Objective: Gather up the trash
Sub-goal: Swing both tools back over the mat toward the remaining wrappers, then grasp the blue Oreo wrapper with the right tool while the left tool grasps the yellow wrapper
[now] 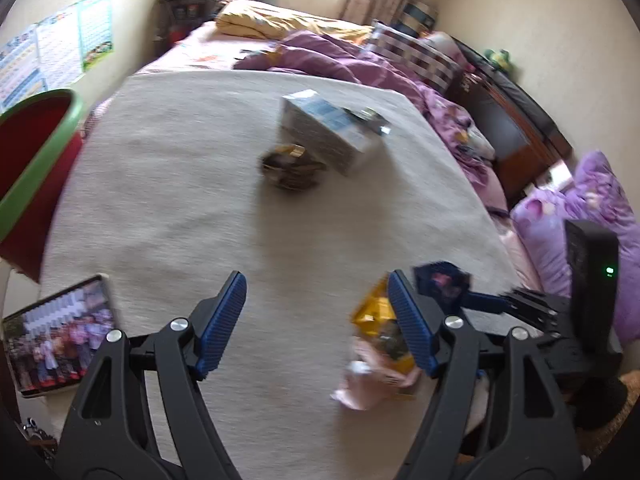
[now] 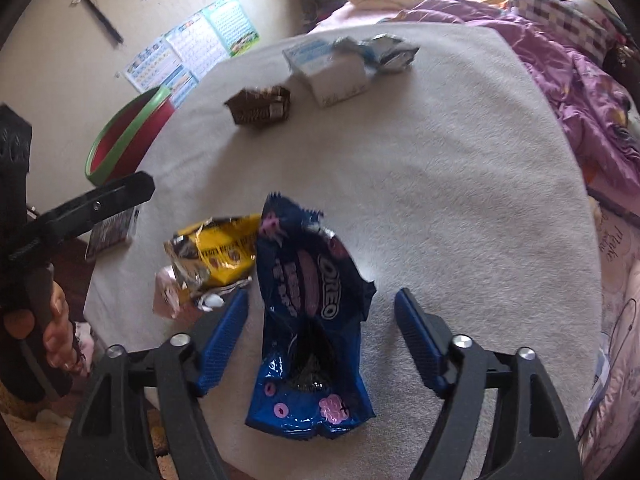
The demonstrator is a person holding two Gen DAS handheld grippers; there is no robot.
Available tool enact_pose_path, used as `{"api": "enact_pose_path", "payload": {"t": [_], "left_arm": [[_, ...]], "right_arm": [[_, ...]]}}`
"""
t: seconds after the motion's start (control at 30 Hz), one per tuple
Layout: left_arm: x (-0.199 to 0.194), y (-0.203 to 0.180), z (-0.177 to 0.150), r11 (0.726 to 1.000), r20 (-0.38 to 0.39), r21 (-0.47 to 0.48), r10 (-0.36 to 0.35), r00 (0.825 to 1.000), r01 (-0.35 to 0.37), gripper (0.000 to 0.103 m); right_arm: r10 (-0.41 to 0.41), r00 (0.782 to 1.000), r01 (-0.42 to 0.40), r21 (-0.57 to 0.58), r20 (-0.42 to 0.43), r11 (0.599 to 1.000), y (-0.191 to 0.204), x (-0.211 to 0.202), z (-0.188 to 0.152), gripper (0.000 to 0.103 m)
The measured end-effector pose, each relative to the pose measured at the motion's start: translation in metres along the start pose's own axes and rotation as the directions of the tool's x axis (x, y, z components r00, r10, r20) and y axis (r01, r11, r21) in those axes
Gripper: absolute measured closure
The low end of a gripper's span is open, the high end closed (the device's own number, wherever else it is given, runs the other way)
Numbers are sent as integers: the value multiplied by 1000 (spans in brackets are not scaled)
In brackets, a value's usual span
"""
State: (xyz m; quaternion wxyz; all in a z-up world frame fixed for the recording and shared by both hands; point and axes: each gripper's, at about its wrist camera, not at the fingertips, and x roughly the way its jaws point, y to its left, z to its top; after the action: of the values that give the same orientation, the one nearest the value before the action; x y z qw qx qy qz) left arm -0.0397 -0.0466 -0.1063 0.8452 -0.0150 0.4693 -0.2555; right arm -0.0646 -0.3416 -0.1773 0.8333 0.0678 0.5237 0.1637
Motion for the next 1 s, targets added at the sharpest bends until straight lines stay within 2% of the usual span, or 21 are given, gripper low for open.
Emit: {"api": "enact_pose_path", "payload": {"t": [0.1, 0.13, 0.27, 0.33, 0.4, 0.43, 0.5, 0.53, 0.6, 0.67, 0.73, 0.77, 0.8, 0.87, 1.0], "left_arm": [[13, -18, -2, 999, -45, 39, -27, 999, 29, 32], [17, -22, -2, 998, -59, 46, -27, 998, 30, 32], [32, -32, 0, 998, -107, 52, -32, 994, 38, 32], [40, -35, 1, 998, -128, 60, -27, 991, 34, 35], [45, -35, 3, 998, -141, 61, -21, 990, 30, 52], [47, -34, 5, 998, -144, 59, -18, 989, 27, 56], [49, -28, 7, 999, -140, 49, -4, 990, 11, 74], [48, -25, 10, 999, -128, 40, 11, 992, -5, 77], [45, -20, 14, 999, -97, 13, 40, 994, -39, 77], [41, -13, 18, 998, -76, -12, 65, 995, -66, 77], [39, -9, 20, 998, -77, -30, 59, 995, -62, 76], [39, -8, 21, 998, -83, -36, 48, 995, -52, 70], [39, -8, 21, 999, -93, -41, 27, 995, -31, 56], [37, -8, 21, 999, -111, -38, -27, 993, 23, 45], [40, -21, 16, 997, -163, 26, -71, 984, 76, 46]], "right_arm": [[-3, 1000, 3, -22, 8, 1000, -7, 0, 8, 62], [-8, 1000, 8, -22, 24, 1000, -11, -1, 11, 69], [-25, 995, 26, -10, 97, 1000, -25, -4, 31, 69], [-32, 991, 34, -19, 129, 999, -28, -5, 42, 69], [-32, 987, 39, -41, 155, 998, -27, -6, 52, 65], [-33, 986, 41, -48, 162, 998, -28, -6, 56, 63], [-28, 986, 36, -45, 164, 998, -30, -4, 63, 60], [-21, 987, 27, -37, 161, 999, -31, -4, 65, 58], [-13, 988, 16, -19, 157, 1000, -35, -4, 67, 49], [-5, 989, 6, -5, 148, 1000, -38, -3, 67, 48], [0, 991, -2, 12, 137, 1000, -39, 1, 69, 45], [4, 991, -7, 22, 131, 1000, -40, 2, 68, 44], [8, 992, -13, 34, 127, 999, -39, 4, 68, 44], [21, 993, -28, 57, 119, 998, -42, 7, 66, 43], [21, 994, -29, 77, 107, 997, -43, 13, 65, 43]]}}
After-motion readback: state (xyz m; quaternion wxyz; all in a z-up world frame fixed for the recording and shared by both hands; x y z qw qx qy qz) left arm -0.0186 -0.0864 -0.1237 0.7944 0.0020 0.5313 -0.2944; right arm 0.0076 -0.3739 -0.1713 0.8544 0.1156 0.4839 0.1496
